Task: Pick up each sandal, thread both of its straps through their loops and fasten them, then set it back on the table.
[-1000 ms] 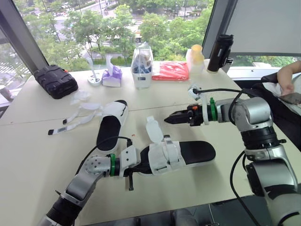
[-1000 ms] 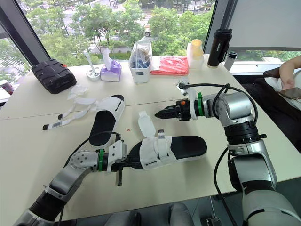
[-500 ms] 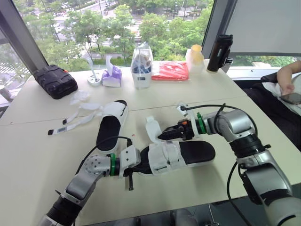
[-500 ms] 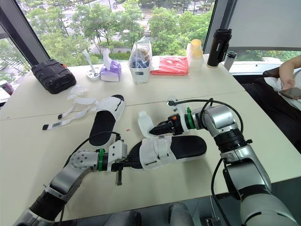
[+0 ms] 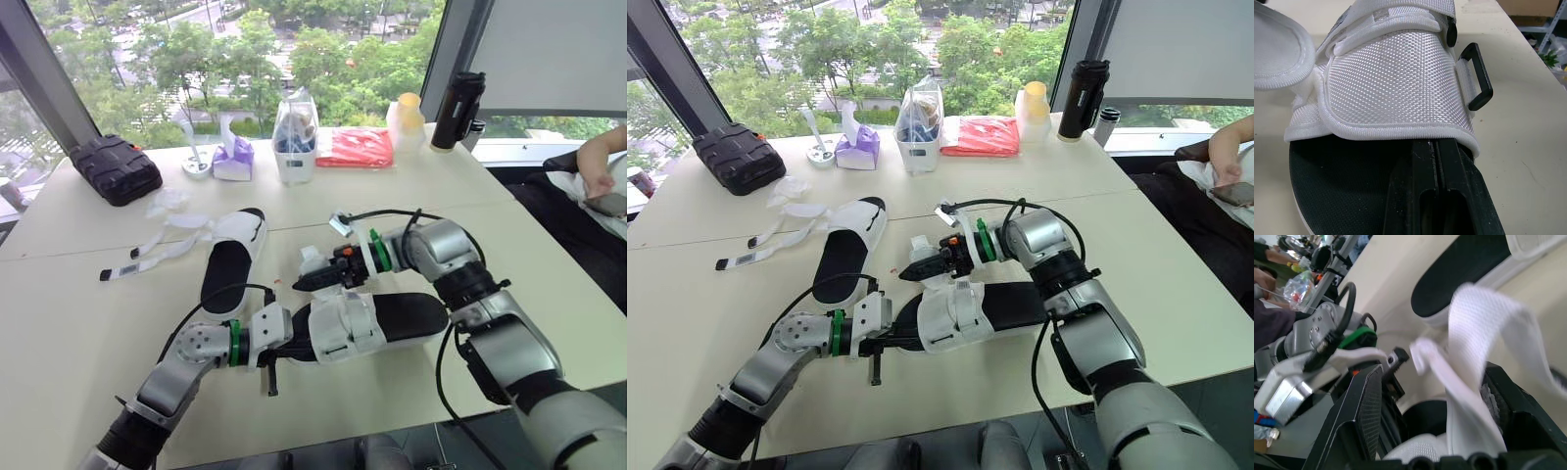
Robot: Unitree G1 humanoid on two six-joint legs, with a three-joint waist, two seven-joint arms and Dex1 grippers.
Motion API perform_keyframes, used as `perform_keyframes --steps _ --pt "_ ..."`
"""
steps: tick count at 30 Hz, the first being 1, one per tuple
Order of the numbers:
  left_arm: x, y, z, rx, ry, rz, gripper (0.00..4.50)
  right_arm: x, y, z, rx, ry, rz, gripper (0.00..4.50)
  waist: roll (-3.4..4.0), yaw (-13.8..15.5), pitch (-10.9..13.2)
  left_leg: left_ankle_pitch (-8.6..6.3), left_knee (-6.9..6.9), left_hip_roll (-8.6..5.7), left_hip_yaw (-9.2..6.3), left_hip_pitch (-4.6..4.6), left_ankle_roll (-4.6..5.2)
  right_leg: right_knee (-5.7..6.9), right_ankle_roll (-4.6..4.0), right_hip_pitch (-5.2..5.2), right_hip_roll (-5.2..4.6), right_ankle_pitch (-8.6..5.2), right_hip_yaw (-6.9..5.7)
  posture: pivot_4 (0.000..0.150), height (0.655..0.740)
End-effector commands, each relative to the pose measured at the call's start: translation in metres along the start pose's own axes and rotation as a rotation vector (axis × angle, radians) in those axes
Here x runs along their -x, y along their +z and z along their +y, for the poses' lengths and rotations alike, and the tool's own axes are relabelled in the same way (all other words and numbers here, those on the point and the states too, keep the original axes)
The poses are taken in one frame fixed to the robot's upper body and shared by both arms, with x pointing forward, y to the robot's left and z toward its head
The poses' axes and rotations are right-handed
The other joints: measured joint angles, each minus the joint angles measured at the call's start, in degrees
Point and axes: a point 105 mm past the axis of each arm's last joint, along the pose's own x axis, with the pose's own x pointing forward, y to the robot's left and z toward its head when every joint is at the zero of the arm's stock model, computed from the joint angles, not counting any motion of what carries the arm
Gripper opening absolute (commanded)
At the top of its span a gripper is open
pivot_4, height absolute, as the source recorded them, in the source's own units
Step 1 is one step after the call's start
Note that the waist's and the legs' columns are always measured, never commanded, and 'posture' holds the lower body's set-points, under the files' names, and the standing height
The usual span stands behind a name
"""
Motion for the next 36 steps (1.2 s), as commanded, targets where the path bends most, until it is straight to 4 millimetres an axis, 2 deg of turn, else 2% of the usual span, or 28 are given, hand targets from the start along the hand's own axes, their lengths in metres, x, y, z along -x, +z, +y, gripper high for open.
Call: perform_keyframes --steps 1,8,17,27,30,34,36 --pt "-0.002 -0.029 -0.012 0.069 -0.020 0.109 0.00 -0.003 0.015 0.004 0.033 0.029 -0.028 2.86 0.00 0.0 0.0 0.00 0.00 0.00 0.00 0.00 0.00 0.00 0.00 0.00 0.00 0.00 0.00 0.150 0.7400" --pt "-0.002 -0.030 -0.012 0.071 -0.013 0.107 0.00 -0.005 0.031 0.009 0.044 0.060 -0.059 2.86 0.01 0.0 0.0 0.00 0.00 -0.02 0.00 -0.01 0.00 0.04 0.00 -0.03 0.00 0.00 0.01 0.150 0.7400" --pt "-0.003 -0.030 -0.013 0.072 -0.016 0.104 0.00 0.000 0.055 0.014 0.066 0.065 -0.116 2.86 0.02 0.0 0.0 0.00 0.00 -0.03 0.00 -0.01 -0.01 0.05 -0.01 -0.04 0.00 0.01 0.01 0.150 0.7400" --pt "-0.004 -0.030 -0.014 0.071 -0.018 0.098 0.00 0.007 0.073 0.022 0.089 0.079 -0.162 2.86 0.02 0.0 0.0 0.00 0.00 -0.08 0.00 -0.04 -0.01 0.06 -0.01 -0.07 0.00 0.01 0.02 0.150 0.7400" --pt "-0.004 -0.030 -0.014 0.070 -0.021 0.097 0.00 0.009 0.079 0.026 0.100 0.084 -0.175 1.97 0.02 0.0 0.0 0.00 0.00 -0.08 0.00 -0.04 -0.01 0.07 -0.01 -0.08 0.00 0.01 0.02 0.150 0.7400" --pt "-0.004 -0.030 -0.014 0.069 -0.023 0.096 0.00 0.012 0.079 0.031 0.103 0.099 -0.175 0.06 0.02 0.0 0.0 0.00 0.00 -0.09 0.00 -0.03 -0.01 0.07 -0.01 -0.07 0.00 0.01 0.02 0.150 0.7400" --pt "-0.004 -0.030 -0.014 0.070 -0.023 0.096 0.00 0.015 0.077 0.035 0.105 0.114 -0.169 0.06 0.02 0.0 0.0 0.00 0.00 -0.09 0.00 -0.05 -0.01 0.07 -0.01 -0.08 0.00 0.01 0.02 0.150 0.7400"
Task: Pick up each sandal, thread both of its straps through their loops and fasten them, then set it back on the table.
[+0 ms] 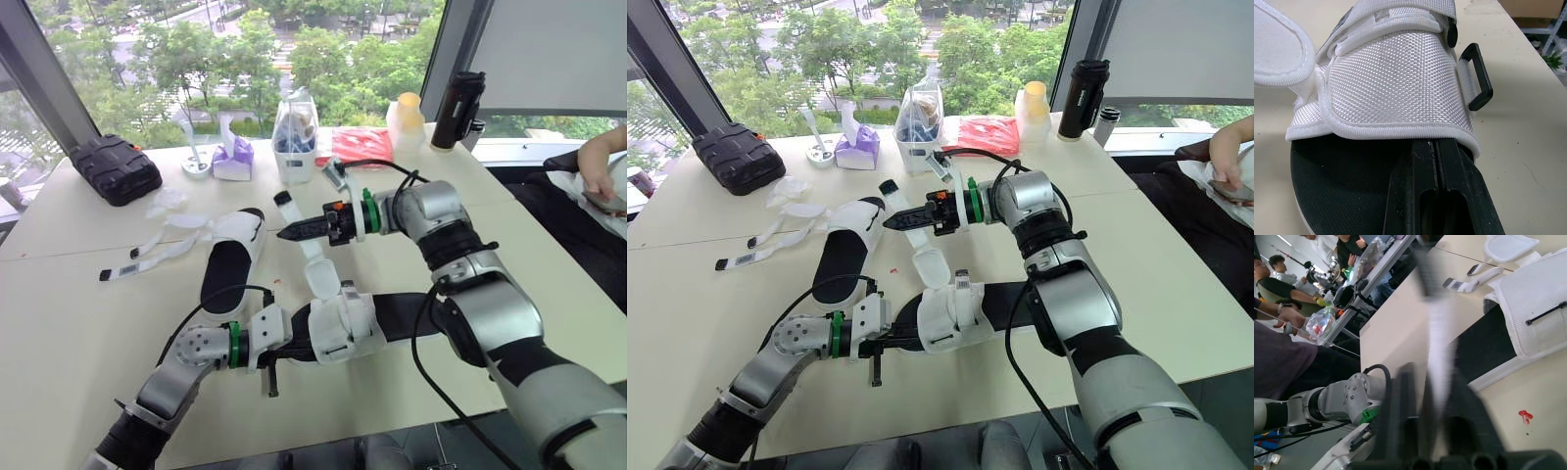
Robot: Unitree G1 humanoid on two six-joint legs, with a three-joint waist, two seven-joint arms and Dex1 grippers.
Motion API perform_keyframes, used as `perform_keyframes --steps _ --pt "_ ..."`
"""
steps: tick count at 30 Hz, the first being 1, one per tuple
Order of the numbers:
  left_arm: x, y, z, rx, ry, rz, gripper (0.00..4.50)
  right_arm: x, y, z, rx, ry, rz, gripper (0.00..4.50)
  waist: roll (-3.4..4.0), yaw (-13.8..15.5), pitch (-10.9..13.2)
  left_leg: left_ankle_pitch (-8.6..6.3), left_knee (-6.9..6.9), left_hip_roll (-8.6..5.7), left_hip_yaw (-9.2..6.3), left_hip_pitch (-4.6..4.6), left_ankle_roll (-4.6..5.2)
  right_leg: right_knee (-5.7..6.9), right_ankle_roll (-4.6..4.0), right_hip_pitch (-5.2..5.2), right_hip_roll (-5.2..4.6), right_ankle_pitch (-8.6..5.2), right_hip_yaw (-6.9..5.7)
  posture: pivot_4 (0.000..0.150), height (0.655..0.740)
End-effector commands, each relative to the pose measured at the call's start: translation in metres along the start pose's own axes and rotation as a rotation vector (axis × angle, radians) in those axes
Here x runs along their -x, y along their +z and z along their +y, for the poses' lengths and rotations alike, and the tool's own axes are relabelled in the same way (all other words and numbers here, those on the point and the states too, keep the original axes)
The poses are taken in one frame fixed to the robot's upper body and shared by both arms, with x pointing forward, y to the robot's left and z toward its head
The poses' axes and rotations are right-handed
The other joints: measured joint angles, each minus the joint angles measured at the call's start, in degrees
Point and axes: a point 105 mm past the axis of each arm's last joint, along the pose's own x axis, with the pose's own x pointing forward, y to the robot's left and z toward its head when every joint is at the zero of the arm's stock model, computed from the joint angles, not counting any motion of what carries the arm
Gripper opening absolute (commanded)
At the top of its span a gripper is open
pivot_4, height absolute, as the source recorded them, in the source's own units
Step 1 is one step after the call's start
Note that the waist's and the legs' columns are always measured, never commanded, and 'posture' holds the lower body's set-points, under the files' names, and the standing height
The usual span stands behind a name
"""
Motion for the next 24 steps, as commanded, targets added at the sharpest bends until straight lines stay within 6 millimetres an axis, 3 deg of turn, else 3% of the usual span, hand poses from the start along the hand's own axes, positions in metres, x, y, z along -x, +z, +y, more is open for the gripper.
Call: perform_keyframes --steps 1,8,10,12,14,19,24 --pt "-0.004 -0.030 -0.014 0.079 -0.039 0.107 0.00 0.006 0.013 0.024 0.063 0.072 -0.021 0.06 0.00 0.1 0.0 0.00 0.00 0.00 0.00 0.00 0.00 0.00 0.00 0.00 0.00 0.00 0.00 0.150 0.7400" --pt "-0.005 -0.030 -0.015 0.079 -0.045 0.107 0.00 0.024 -0.003 0.059 0.129 0.115 0.023 0.06 0.00 0.1 0.0 0.00 0.00 -0.01 -0.03 -0.02 0.00 0.00 0.00 0.00 -0.12 0.00 -0.01 0.150 0.7400" --pt "-0.004 -0.030 -0.016 0.082 -0.048 0.108 0.00 0.037 -0.012 0.077 0.128 0.141 0.032 0.06 0.00 0.3 0.0 0.00 0.00 -0.01 -0.04 -0.04 0.00 -0.01 0.00 0.00 -0.14 0.00 -0.03 0.150 0.7400" --pt "-0.004 -0.031 -0.016 0.086 -0.050 0.109 0.00 0.048 -0.035 0.091 0.128 0.148 0.067 0.06 -0.01 0.6 0.0 0.00 0.00 -0.05 -0.09 -0.08 0.00 -0.04 0.00 0.01 -0.17 0.00 -0.07 0.150 0.7400" --pt "-0.004 -0.031 -0.016 0.089 -0.053 0.110 0.00 0.052 -0.061 0.095 0.151 0.119 0.119 0.06 -0.02 0.9 0.0 -0.02 -0.01 -0.06 -0.06 -0.09 0.04 -0.08 0.02 0.01 -0.19 -0.01 -0.07 0.150 0.7400" --pt "-0.002 -0.031 -0.017 0.095 -0.067 0.113 0.00 0.052 -0.103 0.094 0.182 0.060 0.174 0.06 -0.03 0.9 0.0 -0.04 0.00 -0.01 0.08 -0.05 0.07 -0.09 0.05 0.00 -0.18 -0.02 -0.06 0.150 0.7400" --pt "-0.001 -0.031 -0.017 0.107 -0.076 0.116 0.00 0.045 -0.131 0.086 0.296 0.004 0.245 0.06 -0.06 0.9 0.0 -0.04 0.00 0.02 0.07 0.00 0.07 -0.09 0.11 0.07 -0.15 -0.05 -0.11 0.150 0.7400"
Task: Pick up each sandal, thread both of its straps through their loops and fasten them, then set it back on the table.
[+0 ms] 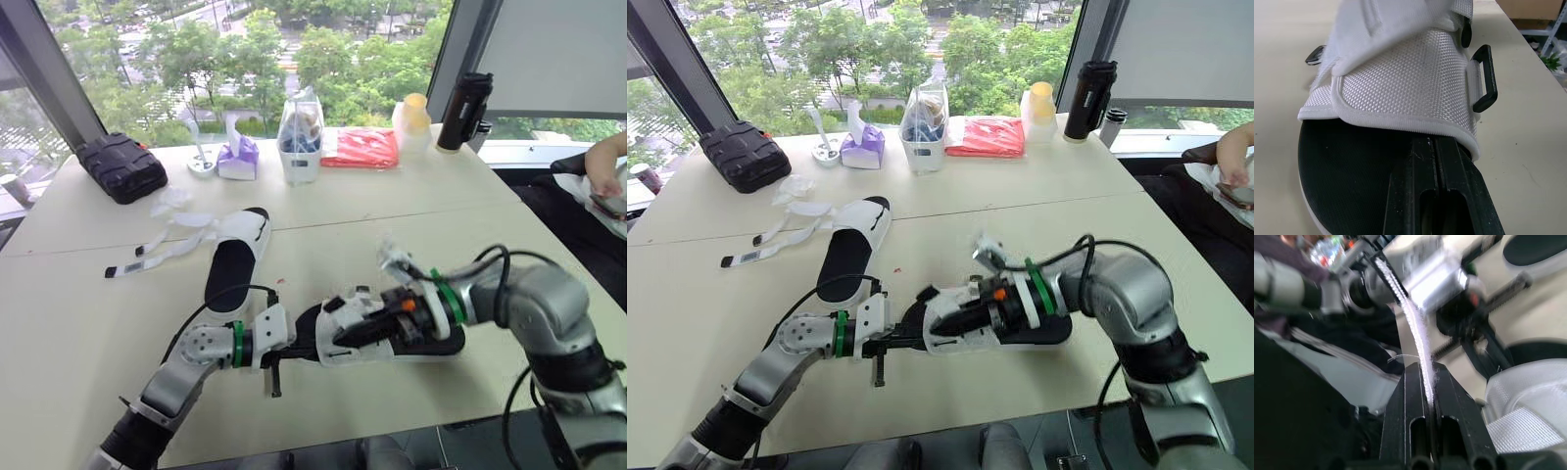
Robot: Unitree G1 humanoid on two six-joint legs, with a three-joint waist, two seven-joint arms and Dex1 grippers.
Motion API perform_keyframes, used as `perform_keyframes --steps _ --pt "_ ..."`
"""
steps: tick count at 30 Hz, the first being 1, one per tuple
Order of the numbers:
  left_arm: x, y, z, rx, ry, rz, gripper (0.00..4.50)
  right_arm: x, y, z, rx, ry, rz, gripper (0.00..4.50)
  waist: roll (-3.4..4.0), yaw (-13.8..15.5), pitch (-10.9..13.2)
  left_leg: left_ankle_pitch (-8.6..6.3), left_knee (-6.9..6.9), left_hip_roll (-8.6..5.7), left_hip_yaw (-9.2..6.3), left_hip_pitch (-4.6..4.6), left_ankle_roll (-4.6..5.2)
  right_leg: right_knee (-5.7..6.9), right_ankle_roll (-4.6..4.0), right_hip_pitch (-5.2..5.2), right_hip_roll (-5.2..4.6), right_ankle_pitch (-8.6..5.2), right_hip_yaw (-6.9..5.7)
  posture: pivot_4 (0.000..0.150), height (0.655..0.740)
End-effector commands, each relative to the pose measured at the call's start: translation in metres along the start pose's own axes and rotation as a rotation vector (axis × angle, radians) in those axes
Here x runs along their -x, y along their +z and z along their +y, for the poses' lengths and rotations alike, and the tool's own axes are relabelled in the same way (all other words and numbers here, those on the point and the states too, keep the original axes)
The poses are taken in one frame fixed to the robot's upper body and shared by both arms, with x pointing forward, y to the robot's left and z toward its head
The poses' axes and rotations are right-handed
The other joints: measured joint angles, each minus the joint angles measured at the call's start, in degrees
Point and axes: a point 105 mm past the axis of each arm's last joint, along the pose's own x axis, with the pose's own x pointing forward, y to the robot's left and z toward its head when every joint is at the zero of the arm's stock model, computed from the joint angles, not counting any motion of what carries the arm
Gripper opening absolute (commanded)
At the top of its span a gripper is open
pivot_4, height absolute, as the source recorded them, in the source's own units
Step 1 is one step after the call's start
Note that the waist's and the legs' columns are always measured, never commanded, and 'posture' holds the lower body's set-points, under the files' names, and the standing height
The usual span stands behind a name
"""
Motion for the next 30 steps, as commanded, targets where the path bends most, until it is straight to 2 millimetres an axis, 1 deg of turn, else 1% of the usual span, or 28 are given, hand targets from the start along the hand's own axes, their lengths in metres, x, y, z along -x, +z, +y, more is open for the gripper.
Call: perform_keyframes --steps 1,3,4,6,7,9,11,12,13,17,19,21,23,27,28,30 --pt "0.003 -0.031 -0.014 0.103 -0.048 0.114 0.00 -0.005 -0.001 0.004 0.134 -0.015 0.035 0.06 0.00 -0.1 0.0 0.00 0.00 0.00 0.01 0.01 0.00 0.00 0.00 0.00 0.00 0.00 0.01 0.150 0.7400" --pt "0.003 -0.031 -0.015 0.106 -0.052 0.116 0.00 -0.009 -0.006 0.004 0.163 -0.010 0.052 0.06 -0.01 -0.1 0.0 0.00 0.00 0.01 0.01 0.03 0.00 0.00 0.00 0.01 0.01 0.00 0.01 0.150 0.7400" --pt "0.003 -0.032 -0.016 0.107 -0.055 0.117 0.00 -0.010 -0.007 0.006 0.162 0.011 0.058 0.31 -0.01 -0.1 0.0 0.00 0.00 0.02 0.00 0.04 0.00 0.00 0.00 0.02 0.02 0.00 0.00 0.150 0.7400" --pt "0.004 -0.032 -0.017 0.110 -0.060 0.120 0.00 -0.012 -0.011 0.009 0.184 0.045 0.082 0.98 -0.01 -0.1 0.0 0.00 0.00 0.04 -0.01 0.04 0.00 0.00 0.00 0.02 0.03 0.00 0.00 0.150 0.7400" --pt "0.004 -0.032 -0.017 0.111 -0.061 0.121 0.00 -0.012 -0.014 0.009 0.210 0.045 0.105 1.44 -0.01 -0.1 0.0 0.00 0.00 0.04 -0.01 0.04 0.00 -0.01 0.00 0.02 0.03 0.00 0.00 0.150 0.7400" --pt "0.004 -0.032 -0.017 0.111 -0.062 0.122 0.00 -0.011 -0.021 0.008 0.264 0.038 0.153 2.55 -0.01 -0.1 0.0 0.00 0.00 0.04 -0.02 0.03 0.00 -0.02 0.00 0.02 0.03 -0.01 0.00 0.150 0.7400" --pt "0.004 -0.032 -0.017 0.111 -0.064 0.124 0.00 -0.006 -0.035 0.010 0.315 0.050 0.233 3.53 -0.01 0.0 0.0 0.00 0.00 0.05 -0.01 0.03 0.00 -0.02 0.01 0.02 0.04 -0.01 0.00 0.150 0.7400" --pt "0.004 -0.032 -0.017 0.111 -0.065 0.124 0.00 -0.003 -0.043 0.012 0.334 0.060 0.275 4.11 -0.01 0.0 0.0 0.00 0.00 0.05 0.00 0.03 0.00 -0.03 0.03 0.02 0.04 -0.02 0.00 0.150 0.7400" --pt "0.004 -0.032 -0.018 0.111 -0.066 0.125 0.00 0.001 -0.048 0.013 0.339 0.069 0.301 4.44 -0.03 0.0 0.0 0.00 0.00 0.05 0.00 0.04 0.00 -0.03 0.05 0.04 0.04 -0.04 0.00 0.150 0.7400" --pt "0.004 -0.032 -0.019 0.113 -0.068 0.123 0.00 0.019 -0.073 0.023 0.313 0.107 0.407 4.44 -0.09 0.3 0.0 0.00 0.02 0.05 0.00 0.05 0.00 -0.09 0.13 0.10 0.03 -0.09 0.00 0.150 0.7400" --pt "0.003 -0.032 -0.020 0.113 -0.069 0.121 0.00 0.033 -0.080 0.021 0.256 0.065 0.416 4.44 -0.09 0.3 0.0 0.00 0.02 0.06 0.00 0.05 0.00 -0.09 0.14 0.10 0.03 -0.10 0.00 0.150 0.7400" --pt "0.003 -0.032 -0.021 0.113 -0.068 0.119 0.00 0.046 -0.080 0.016 0.207 0.006 0.399 4.44 -0.09 0.3 0.0 0.00 0.02 0.07 0.00 0.06 0.00 -0.09 0.14 0.11 0.03 -0.11 0.00 0.150 0.7400" --pt "0.002 -0.032 -0.023 0.115 -0.067 0.117 0.00 0.051 -0.078 0.013 0.168 -0.031 0.367 4.44 -0.09 0.3 0.0 0.00 0.03 0.07 0.01 0.07 0.00 -0.09 0.13 0.11 0.03 -0.11 0.02 0.150 0.7400" --pt "0.002 -0.032 -0.027 0.119 -0.065 0.111 0.00 0.058 -0.071 0.005 0.029 -0.101 0.252 4.44 -0.09 0.4 0.0 0.00 0.02 0.10 -0.02 0.06 0.00 -0.10 0.13 0.11 0.06 -0.11 0.00 0.150 0.7400" --pt "0.001 -0.032 -0.027 0.121 -0.065 0.111 0.00 0.060 -0.069 0.001 -0.014 -0.126 0.216 4.44 -0.10 0.4 0.0 0.00 0.02 0.10 -0.03 0.06 0.00 -0.11 0.12 0.11 0.06 -0.11 0.01 0.150 0.7400" --pt "0.001 -0.032 -0.029 0.122 -0.067 0.108 0.00 0.062 -0.068 -0.004 -0.095 -0.153 0.174 4.44 -0.10 0.5 0.0 0.00 0.02 0.10 -0.02 0.04 0.00 -0.14 0.11 0.11 0.06 -0.10 0.01 0.150 0.7400"
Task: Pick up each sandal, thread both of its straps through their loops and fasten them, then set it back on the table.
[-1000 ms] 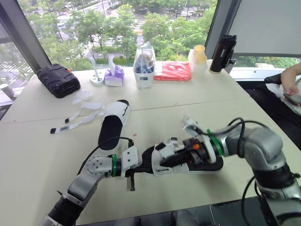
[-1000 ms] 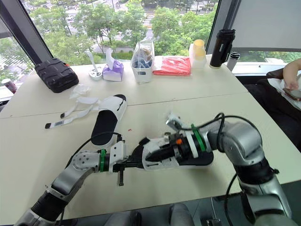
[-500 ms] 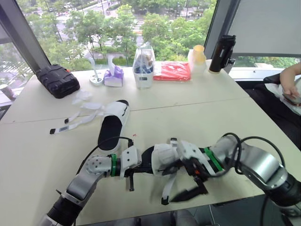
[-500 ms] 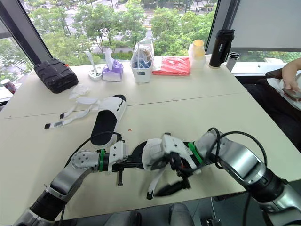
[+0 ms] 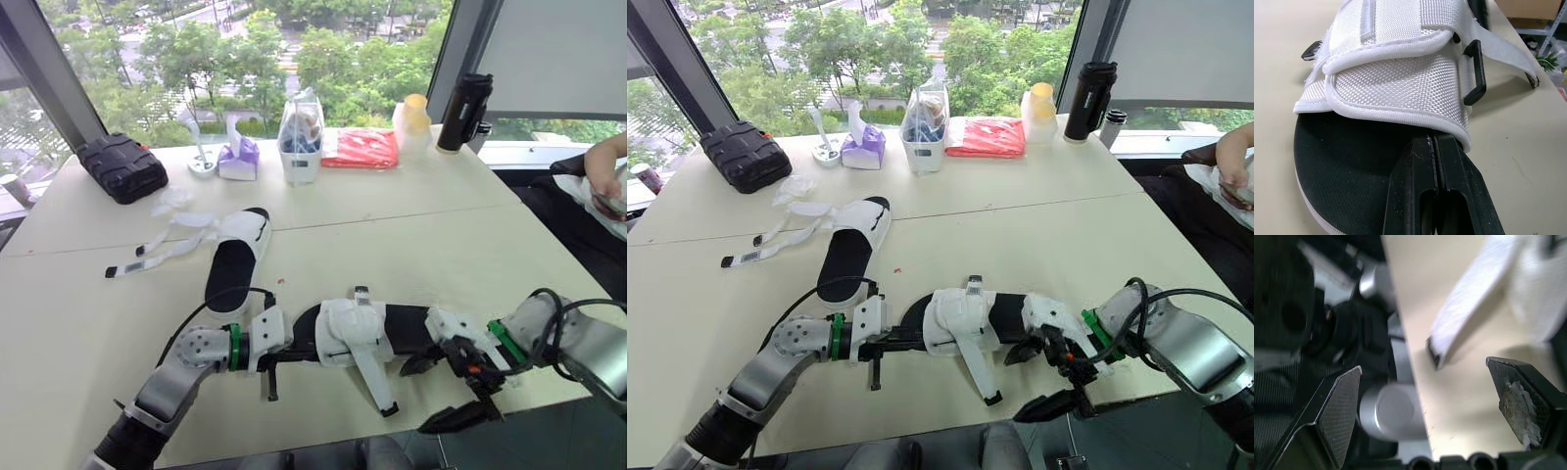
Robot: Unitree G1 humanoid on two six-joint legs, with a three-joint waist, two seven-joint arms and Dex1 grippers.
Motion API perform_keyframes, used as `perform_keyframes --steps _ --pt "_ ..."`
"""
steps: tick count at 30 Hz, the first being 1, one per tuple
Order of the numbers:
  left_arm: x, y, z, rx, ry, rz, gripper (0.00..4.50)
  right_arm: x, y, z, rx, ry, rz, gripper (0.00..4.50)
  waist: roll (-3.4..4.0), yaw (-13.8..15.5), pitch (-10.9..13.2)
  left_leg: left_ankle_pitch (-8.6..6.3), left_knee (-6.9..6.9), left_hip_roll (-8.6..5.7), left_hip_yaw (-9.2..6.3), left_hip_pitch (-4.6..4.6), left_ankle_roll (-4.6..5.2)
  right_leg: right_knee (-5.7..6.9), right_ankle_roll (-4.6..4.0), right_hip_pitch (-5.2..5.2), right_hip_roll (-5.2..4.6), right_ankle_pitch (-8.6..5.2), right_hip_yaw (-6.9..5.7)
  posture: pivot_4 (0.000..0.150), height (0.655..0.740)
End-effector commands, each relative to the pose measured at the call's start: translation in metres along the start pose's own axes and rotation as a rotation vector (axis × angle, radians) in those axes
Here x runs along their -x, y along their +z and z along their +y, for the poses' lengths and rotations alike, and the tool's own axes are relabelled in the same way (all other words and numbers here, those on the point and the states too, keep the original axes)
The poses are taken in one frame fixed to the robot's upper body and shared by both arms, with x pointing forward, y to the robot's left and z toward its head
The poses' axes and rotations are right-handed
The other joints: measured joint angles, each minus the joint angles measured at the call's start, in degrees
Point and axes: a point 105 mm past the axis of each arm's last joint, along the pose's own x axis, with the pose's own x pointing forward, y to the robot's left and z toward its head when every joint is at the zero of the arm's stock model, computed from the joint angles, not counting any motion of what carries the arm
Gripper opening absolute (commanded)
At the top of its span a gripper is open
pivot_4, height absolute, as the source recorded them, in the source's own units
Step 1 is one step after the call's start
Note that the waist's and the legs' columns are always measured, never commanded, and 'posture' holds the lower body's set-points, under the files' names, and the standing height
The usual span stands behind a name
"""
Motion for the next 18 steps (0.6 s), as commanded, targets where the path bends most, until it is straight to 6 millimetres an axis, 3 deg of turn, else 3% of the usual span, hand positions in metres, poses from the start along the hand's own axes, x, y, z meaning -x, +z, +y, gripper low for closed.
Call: perform_keyframes --steps 1,8,13,16,18 --pt "-0.004 -0.031 -0.023 0.103 -0.068 0.100 0.00 0.006 0.005 -0.007 -0.130 -0.028 -0.075 4.44 0.01 0.0 0.0 0.00 0.00 -0.01 0.01 0.00 0.00 -0.02 -0.01 0.00 -0.02 0.00 0.01 0.150 0.7400" --pt "-0.007 -0.029 -0.030 0.104 -0.085 0.092 0.00 -0.023 -0.007 -0.002 -0.273 0.031 -0.113 4.44 0.01 0.0 0.0 -0.01 -0.01 -0.01 0.01 -0.03 0.02 -0.06 -0.04 0.01 -0.02 -0.02 0.00 0.150 0.7400" --pt "-0.007 -0.029 -0.037 0.119 -0.093 0.094 0.00 -0.039 -0.002 -0.001 -0.318 0.051 -0.153 4.44 0.01 0.0 0.0 -0.02 -0.01 -0.02 0.01 0.00 0.03 -0.11 -0.01 0.04 -0.02 0.00 0.01 0.150 0.7400" --pt "-0.006 -0.029 -0.038 0.124 -0.092 0.095 0.00 -0.042 0.004 -0.003 -0.331 0.051 -0.176 3.67 -0.03 0.0 -0.1 -0.02 0.00 -0.02 0.00 0.00 0.03 -0.11 -0.01 0.06 -0.01 0.00 0.00 0.150 0.7400" --pt "-0.006 -0.029 -0.039 0.125 -0.093 0.095 0.00 -0.043 0.006 -0.003 -0.333 0.054 -0.179 2.66 -0.03 0.0 -0.1 -0.02 0.00 -0.02 0.00 0.00 0.03 -0.11 -0.01 0.06 -0.01 0.00 0.00 0.150 0.7400"
